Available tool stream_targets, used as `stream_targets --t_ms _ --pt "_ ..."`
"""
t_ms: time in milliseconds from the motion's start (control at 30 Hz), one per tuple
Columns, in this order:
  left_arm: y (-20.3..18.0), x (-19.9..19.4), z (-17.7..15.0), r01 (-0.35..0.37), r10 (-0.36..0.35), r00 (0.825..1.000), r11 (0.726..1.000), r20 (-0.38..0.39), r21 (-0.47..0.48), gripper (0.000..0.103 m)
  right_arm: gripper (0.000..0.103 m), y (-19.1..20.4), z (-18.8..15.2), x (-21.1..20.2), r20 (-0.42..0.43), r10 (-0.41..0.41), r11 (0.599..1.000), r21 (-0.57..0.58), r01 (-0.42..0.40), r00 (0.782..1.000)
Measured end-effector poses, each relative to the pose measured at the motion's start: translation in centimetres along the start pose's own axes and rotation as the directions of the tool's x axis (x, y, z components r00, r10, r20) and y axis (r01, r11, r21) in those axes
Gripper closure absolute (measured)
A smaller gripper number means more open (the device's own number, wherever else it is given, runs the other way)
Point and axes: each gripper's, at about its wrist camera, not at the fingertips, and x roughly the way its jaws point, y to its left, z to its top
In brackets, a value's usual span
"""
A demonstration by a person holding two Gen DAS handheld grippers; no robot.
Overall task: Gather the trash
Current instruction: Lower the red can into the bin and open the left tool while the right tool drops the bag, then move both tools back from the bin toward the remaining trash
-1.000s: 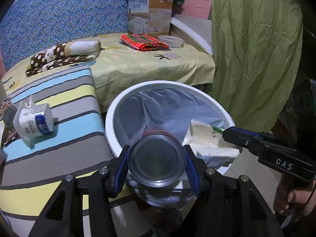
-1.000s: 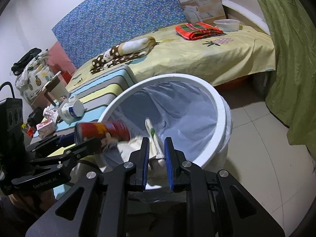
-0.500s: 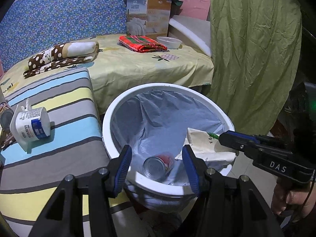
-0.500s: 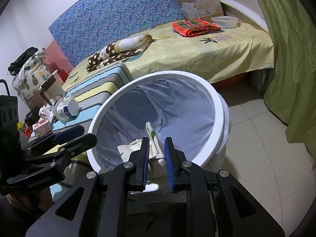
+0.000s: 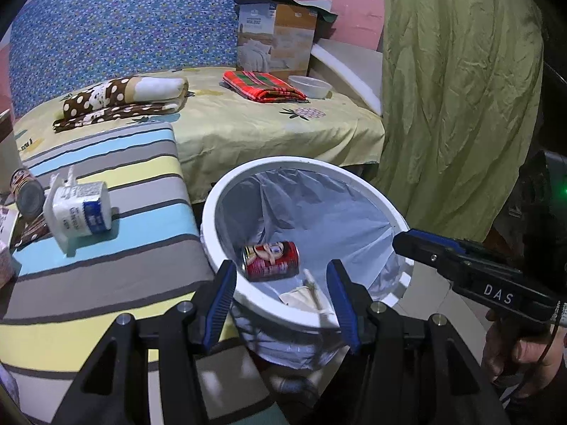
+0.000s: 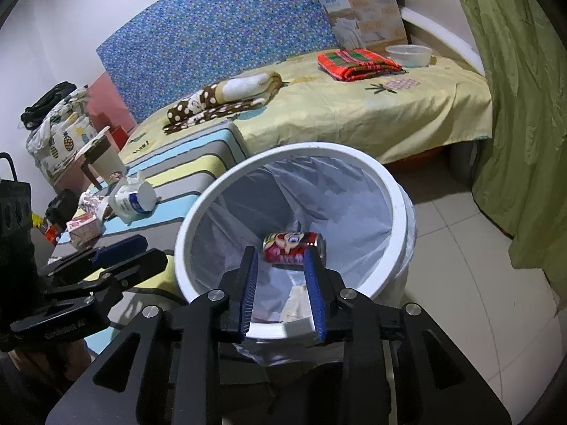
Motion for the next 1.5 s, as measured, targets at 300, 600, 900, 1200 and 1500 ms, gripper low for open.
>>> stream_targets --t_ms 300,600,900,1200,1500 --pt "1.0 -2.9 -1.1 -0.011 0.012 0.999 0.999 0.031 -0.038 0.048 0.071 3.3 -0.3 -1.2 0.023 0.041 0.996 -0.077 -0.04 0.999" --pt "2.5 -6.0 -2.3 -0.054 0.059 0.996 0.996 0.066 -0.073 0.048 0.071 6.1 -0.9 -1.5 0.012 0.072 0.987 -0.147 -0.069 0.997" --pt "4.8 -8.3 -3.9 -0.137 0.147 0.986 0.983 0.084 -0.12 0.048 0.071 8.4 -1.4 -1.8 0.007 0.115 0.973 -0.201 -0.111 0.993" --pt "7.3 -10.2 -5.5 -0.212 0.233 0.967 0.959 0.098 -0.189 0.048 0.071 10.3 -1.9 -1.6 -0.005 0.183 0.954 -0.239 -0.179 0.983" --pt "10.4 -11.4 -6.6 -0.271 0.301 0.95 0.927 0.086 -0.258 0.048 0.071 12.4 -1.8 -0.2 -0.042 0.227 0.935 -0.271 -0.23 0.973"
